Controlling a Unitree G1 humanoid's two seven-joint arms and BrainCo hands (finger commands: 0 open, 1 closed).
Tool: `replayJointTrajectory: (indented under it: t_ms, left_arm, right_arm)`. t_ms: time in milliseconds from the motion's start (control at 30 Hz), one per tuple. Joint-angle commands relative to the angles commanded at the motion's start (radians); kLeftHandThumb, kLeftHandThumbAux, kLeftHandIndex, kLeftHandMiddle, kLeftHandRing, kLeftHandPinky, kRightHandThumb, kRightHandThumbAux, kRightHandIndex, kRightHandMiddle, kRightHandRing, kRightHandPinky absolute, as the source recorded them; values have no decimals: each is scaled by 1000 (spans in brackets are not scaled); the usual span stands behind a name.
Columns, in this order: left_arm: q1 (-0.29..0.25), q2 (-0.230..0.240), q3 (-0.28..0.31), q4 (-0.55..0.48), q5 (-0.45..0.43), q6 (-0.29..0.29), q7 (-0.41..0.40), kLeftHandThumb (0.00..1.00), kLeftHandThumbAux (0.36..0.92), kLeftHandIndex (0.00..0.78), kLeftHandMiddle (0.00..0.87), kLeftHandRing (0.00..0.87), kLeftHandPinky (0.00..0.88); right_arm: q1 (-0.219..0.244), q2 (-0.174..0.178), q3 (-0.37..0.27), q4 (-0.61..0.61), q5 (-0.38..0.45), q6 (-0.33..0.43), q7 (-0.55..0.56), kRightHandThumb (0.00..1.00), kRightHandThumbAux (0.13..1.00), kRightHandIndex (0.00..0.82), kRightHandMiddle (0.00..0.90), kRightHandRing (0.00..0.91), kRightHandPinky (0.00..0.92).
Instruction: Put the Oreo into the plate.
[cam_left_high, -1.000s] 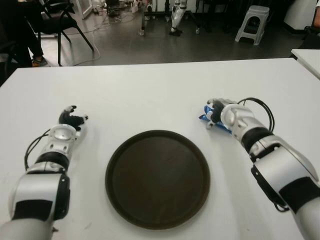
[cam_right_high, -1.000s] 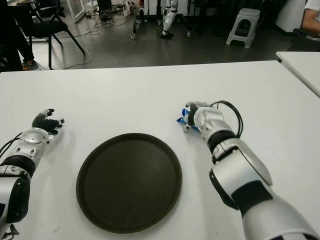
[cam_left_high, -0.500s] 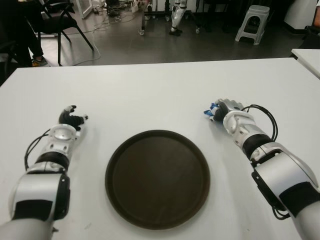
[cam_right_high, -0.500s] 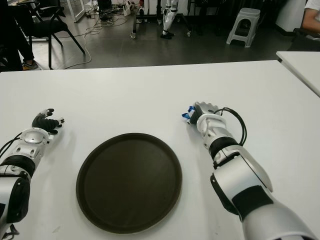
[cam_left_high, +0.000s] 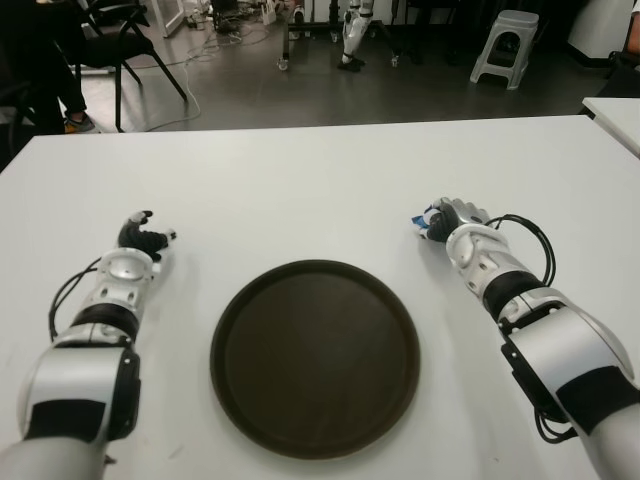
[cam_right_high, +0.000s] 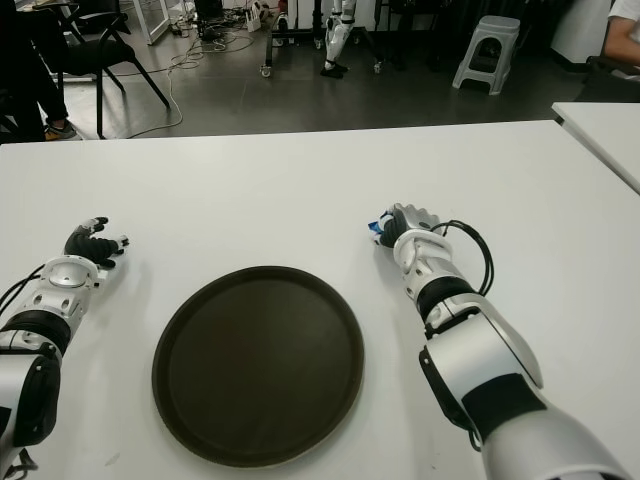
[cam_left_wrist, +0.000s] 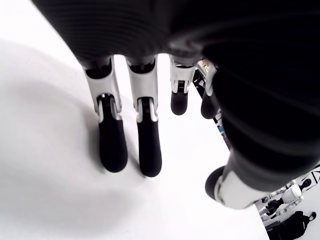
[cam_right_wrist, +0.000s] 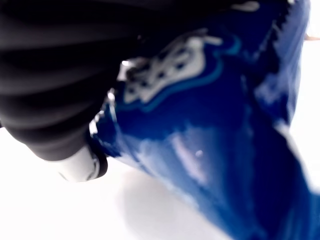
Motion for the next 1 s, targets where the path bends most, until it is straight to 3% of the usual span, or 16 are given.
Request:
replayJointTrajectory:
  t_ms: [67,333,1000]
  left_arm:
    - [0,0,2,0,-2,0,-2,215,779,65,81,105,136]
    - [0,-1,1,0,0,3,5,239,766,69,82,105,150]
    - [1,-4,15,1,-10,2,3,251,769,92,87,101,125]
  right_arm:
    - [0,1,-5,0,5,-2,-1,836,681,396,547,641,690]
    - [-1,3,-24,-2,21,-5,-1,841,677,408,560,730,737]
    - [-13,10,-41,-8,42,-3,-2,841,679,408,576,741,741]
